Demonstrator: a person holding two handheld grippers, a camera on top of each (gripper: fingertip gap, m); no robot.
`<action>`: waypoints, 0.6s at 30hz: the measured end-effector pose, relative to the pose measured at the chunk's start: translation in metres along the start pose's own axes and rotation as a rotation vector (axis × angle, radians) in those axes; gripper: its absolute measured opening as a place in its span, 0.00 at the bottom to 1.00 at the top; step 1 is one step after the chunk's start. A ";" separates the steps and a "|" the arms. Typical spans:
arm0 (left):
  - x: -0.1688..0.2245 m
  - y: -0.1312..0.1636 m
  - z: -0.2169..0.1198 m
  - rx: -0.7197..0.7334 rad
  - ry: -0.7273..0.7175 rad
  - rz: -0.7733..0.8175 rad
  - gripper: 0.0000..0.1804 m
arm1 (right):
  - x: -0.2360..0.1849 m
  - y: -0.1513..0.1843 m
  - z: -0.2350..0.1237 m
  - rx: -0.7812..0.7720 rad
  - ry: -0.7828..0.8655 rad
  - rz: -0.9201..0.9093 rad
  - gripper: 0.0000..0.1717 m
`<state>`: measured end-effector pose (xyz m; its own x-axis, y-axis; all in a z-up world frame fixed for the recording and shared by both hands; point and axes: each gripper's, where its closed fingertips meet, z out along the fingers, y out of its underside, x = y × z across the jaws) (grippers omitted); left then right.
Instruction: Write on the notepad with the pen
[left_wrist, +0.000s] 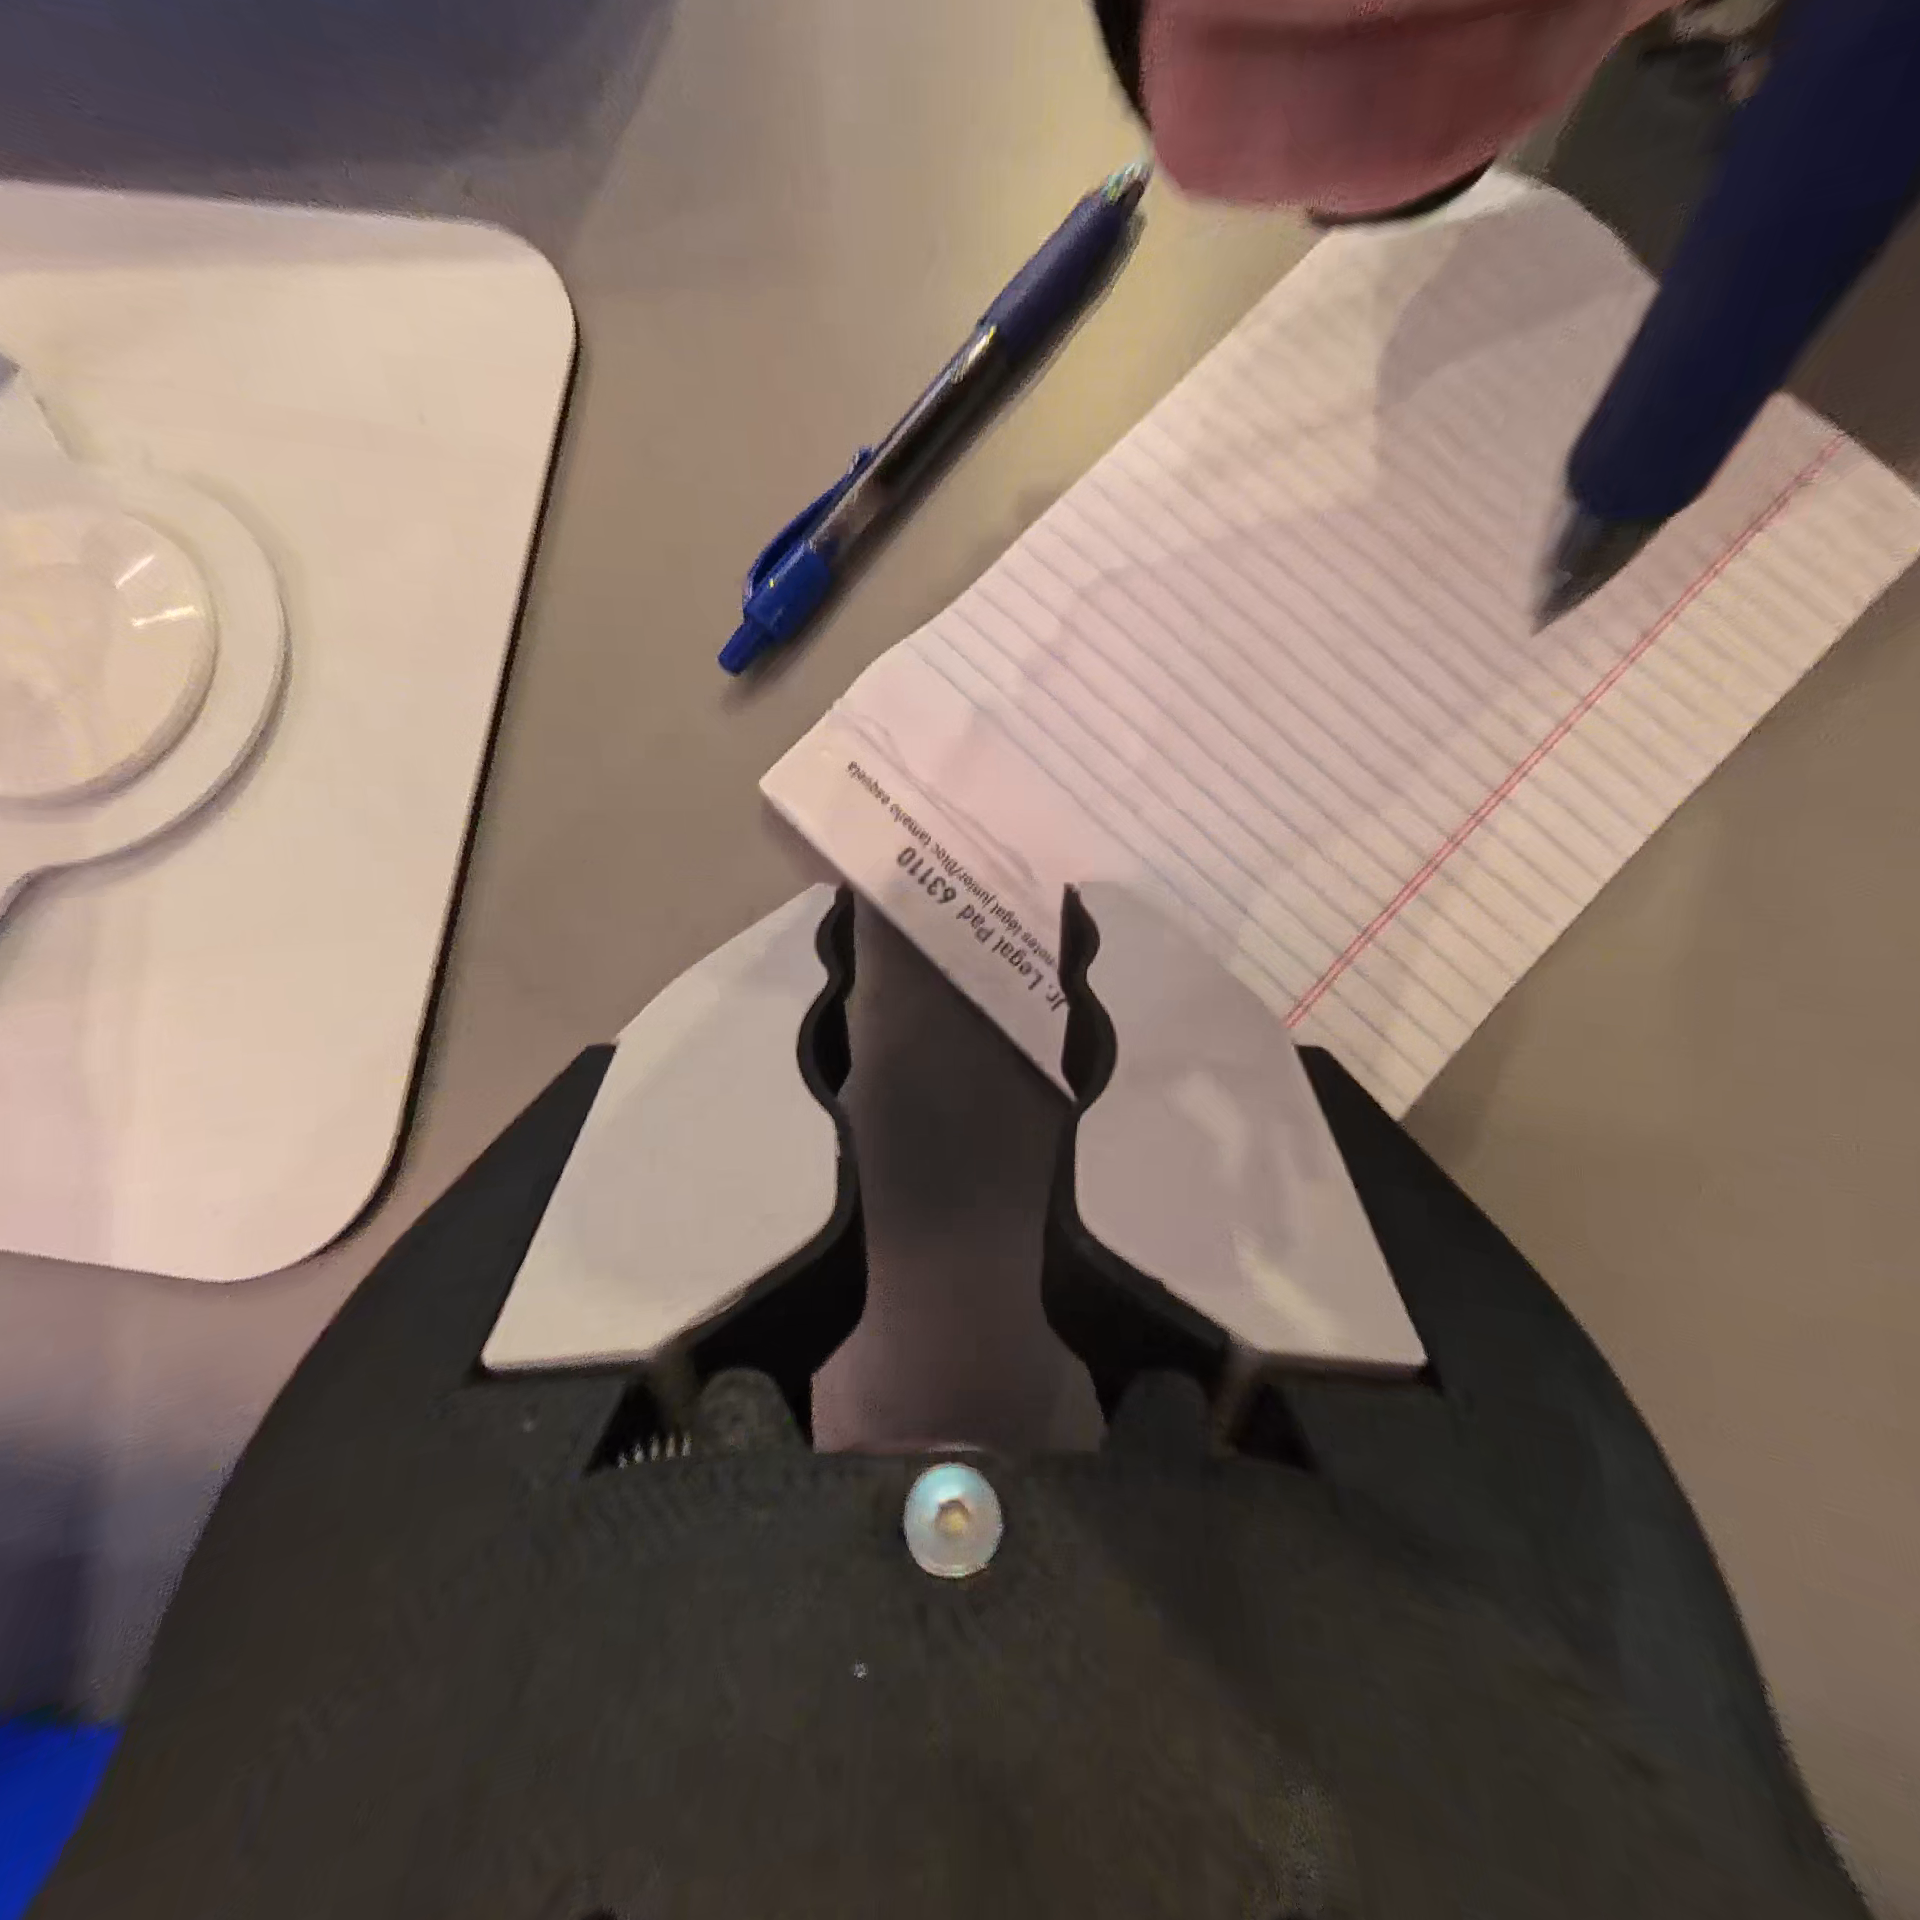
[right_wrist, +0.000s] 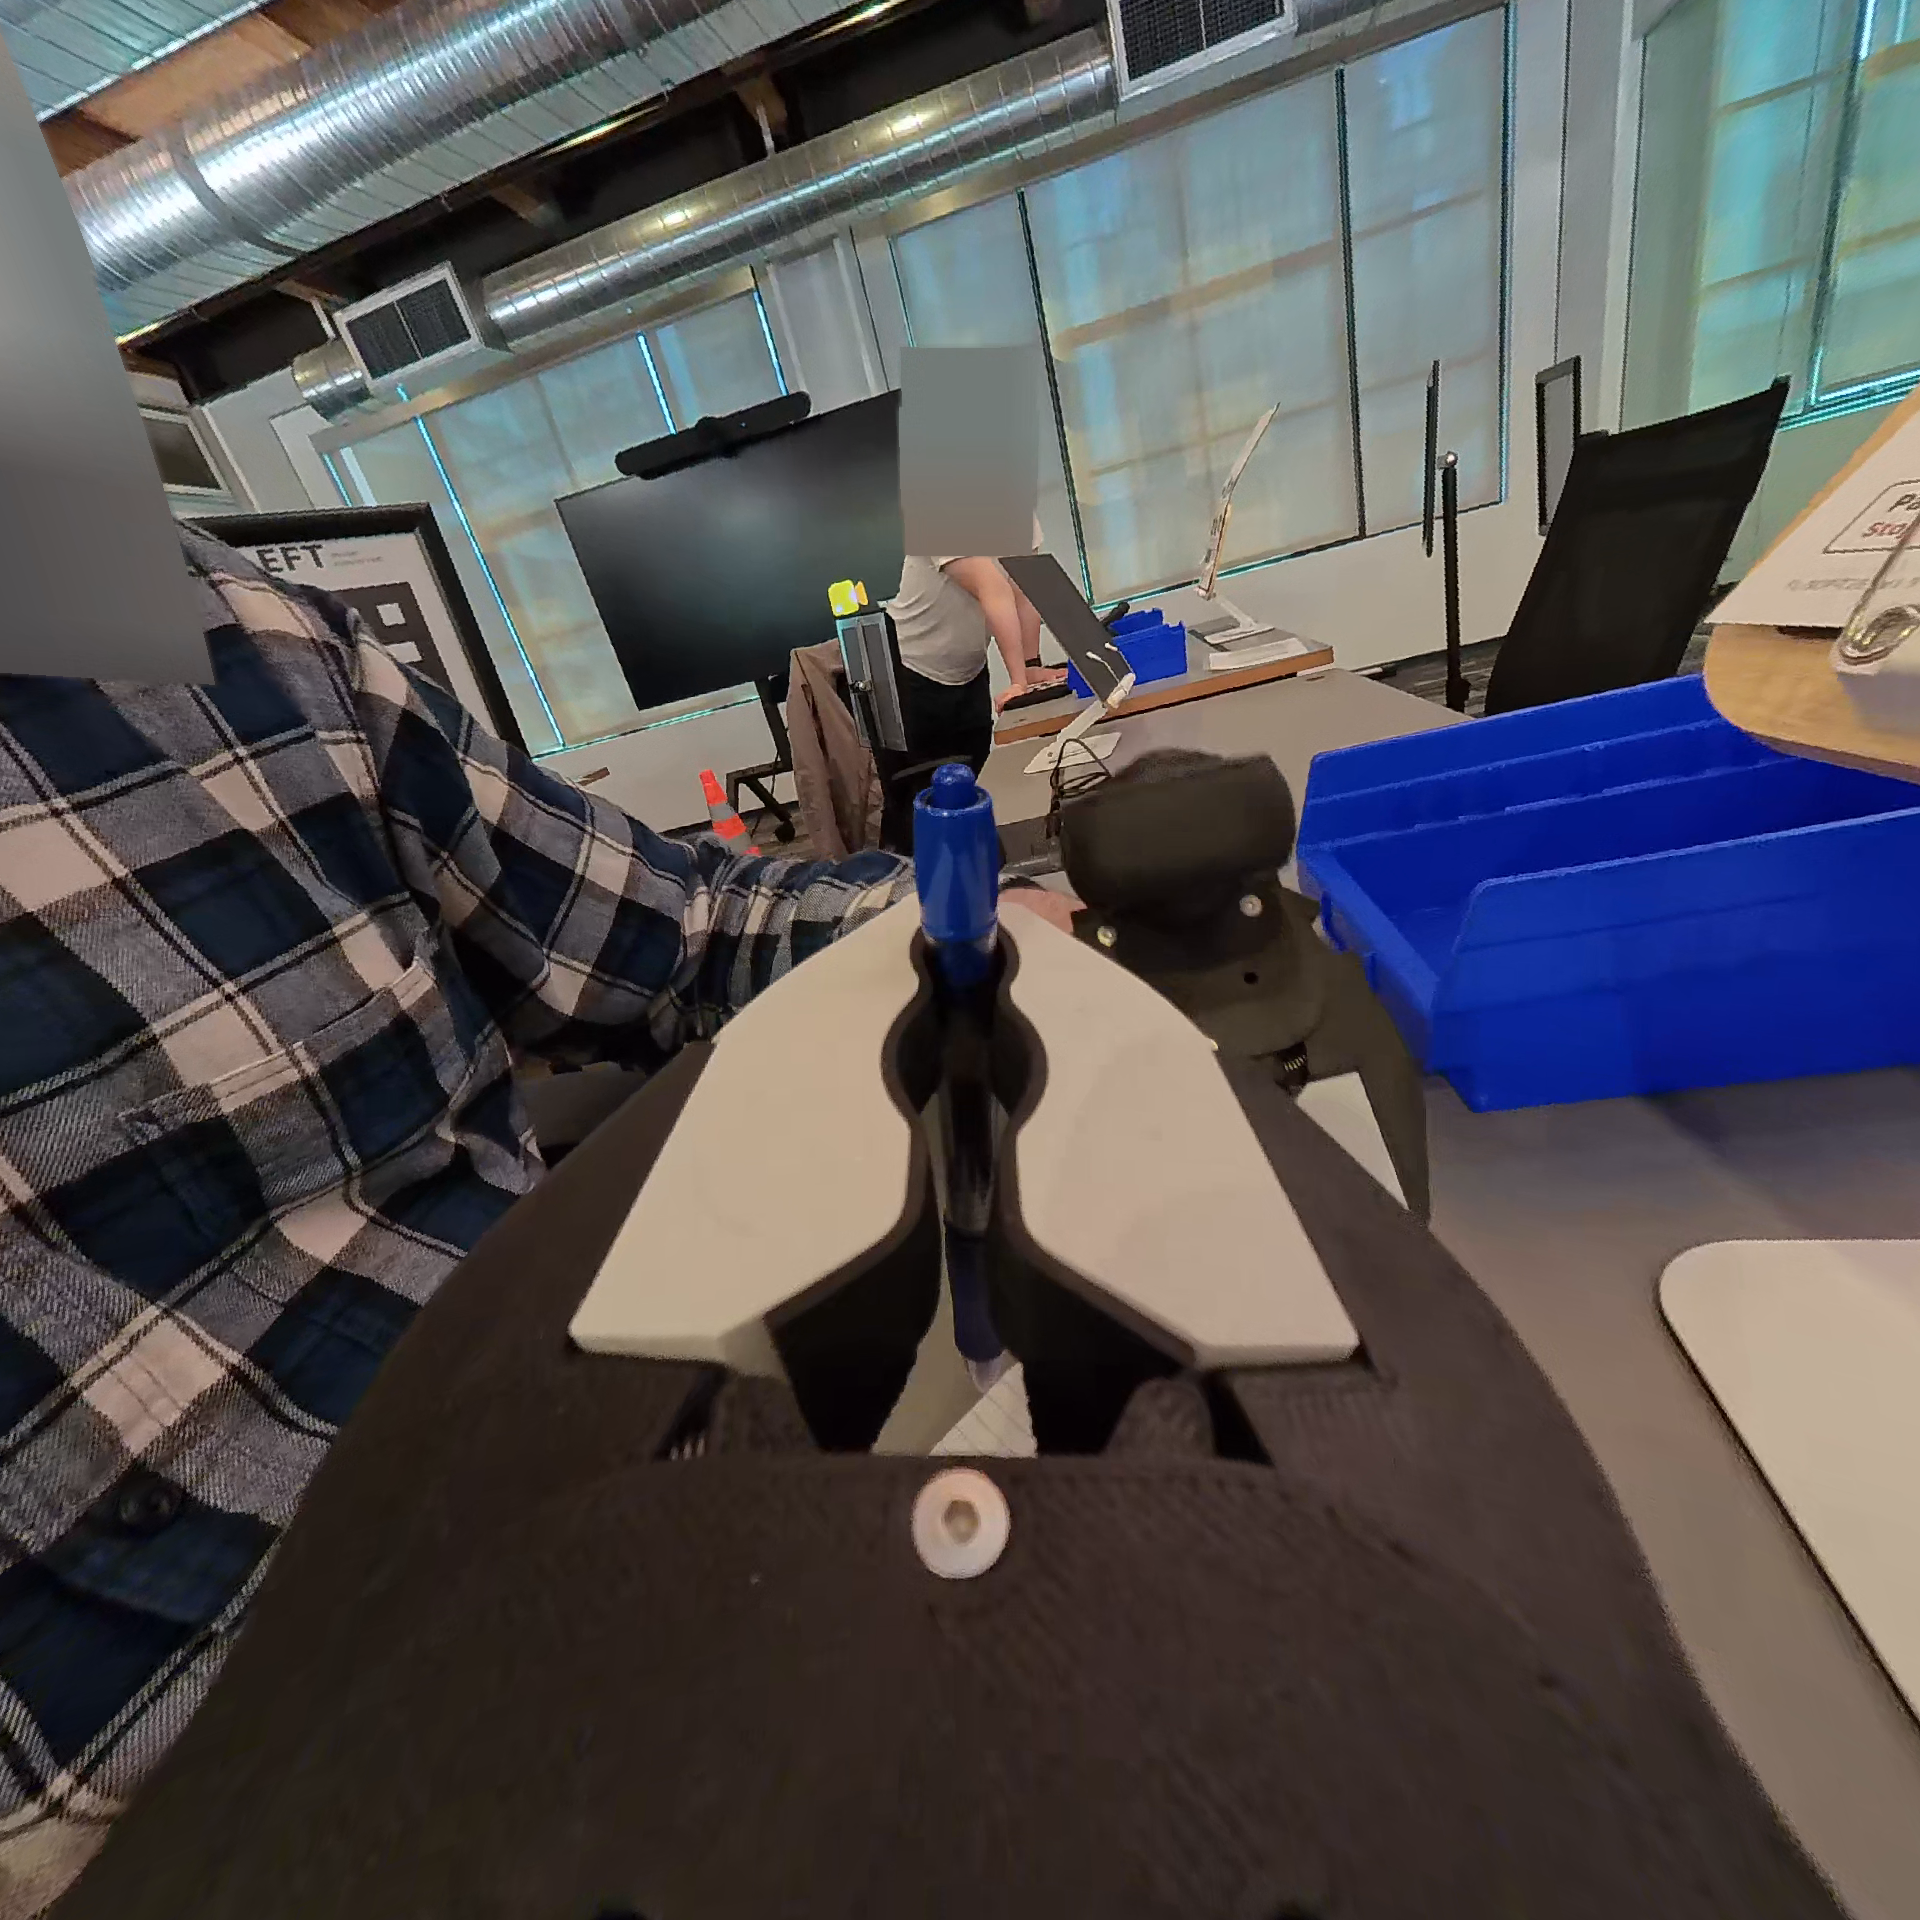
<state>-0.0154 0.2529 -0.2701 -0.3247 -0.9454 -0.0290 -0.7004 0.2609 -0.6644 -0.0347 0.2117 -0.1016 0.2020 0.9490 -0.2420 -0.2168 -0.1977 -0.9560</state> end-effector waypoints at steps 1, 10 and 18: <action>0.000 0.004 0.003 -0.008 0.006 -0.006 0.21 | 0.000 0.000 0.000 0.000 -0.004 -0.004 0.03; -0.020 -0.004 -0.009 0.094 -0.033 -0.108 0.20 | 0.003 0.002 0.000 0.005 -0.007 0.001 0.03; -0.019 0.012 -0.001 0.049 -0.029 -0.137 0.21 | 0.003 0.003 0.005 0.006 -0.011 -0.007 0.03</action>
<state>-0.0185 0.2743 -0.2772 -0.2095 -0.9769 0.0433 -0.7046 0.1201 -0.6994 -0.0396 0.2157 -0.1044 0.1929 0.9532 -0.2330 -0.2211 -0.1891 -0.9568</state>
